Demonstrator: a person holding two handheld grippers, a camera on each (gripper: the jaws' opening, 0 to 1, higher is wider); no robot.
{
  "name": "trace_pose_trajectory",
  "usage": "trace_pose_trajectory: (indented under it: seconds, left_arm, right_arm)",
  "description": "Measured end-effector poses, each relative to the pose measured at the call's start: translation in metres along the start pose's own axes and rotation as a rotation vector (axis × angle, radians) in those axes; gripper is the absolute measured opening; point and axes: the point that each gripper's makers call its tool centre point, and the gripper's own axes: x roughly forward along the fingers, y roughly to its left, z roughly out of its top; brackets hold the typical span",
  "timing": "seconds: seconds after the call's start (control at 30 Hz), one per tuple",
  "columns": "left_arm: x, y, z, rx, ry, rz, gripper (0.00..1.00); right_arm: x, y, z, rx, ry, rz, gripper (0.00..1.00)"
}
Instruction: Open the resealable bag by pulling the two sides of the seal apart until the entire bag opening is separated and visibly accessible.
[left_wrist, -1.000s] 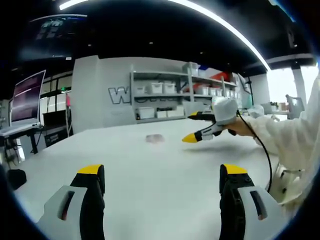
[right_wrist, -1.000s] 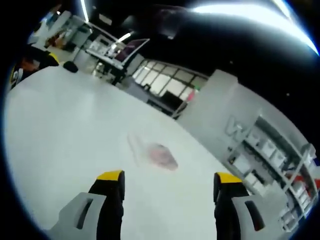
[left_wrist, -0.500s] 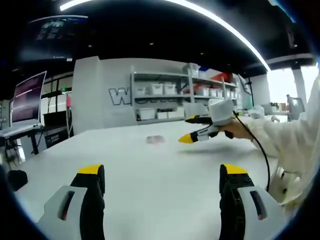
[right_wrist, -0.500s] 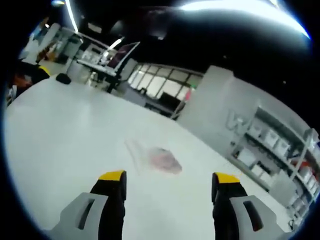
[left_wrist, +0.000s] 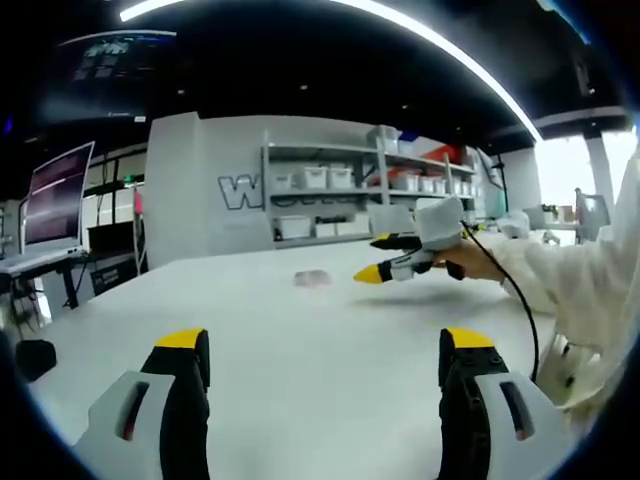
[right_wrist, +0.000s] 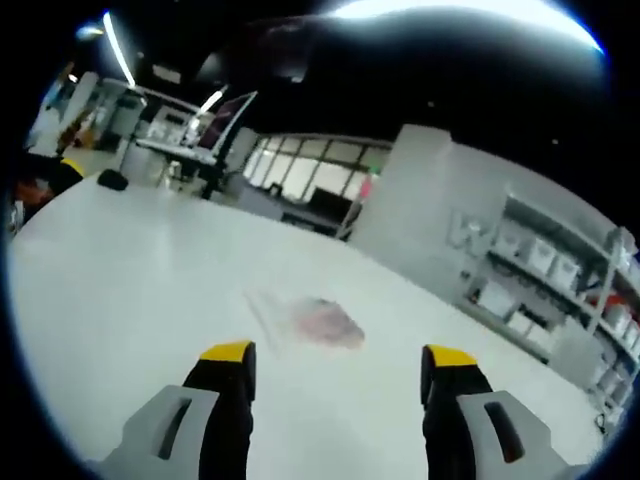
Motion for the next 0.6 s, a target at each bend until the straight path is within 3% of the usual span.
trace_pose_trajectory:
  seconds: [0.6]
  left_arm:
    - [-0.0027, 0.0010, 0.0011, 0.003, 0.001, 0.006, 0.94]
  right_arm:
    - [0.0093, 0.0045, -0.0024, 0.012, 0.004, 0.002, 0.64]
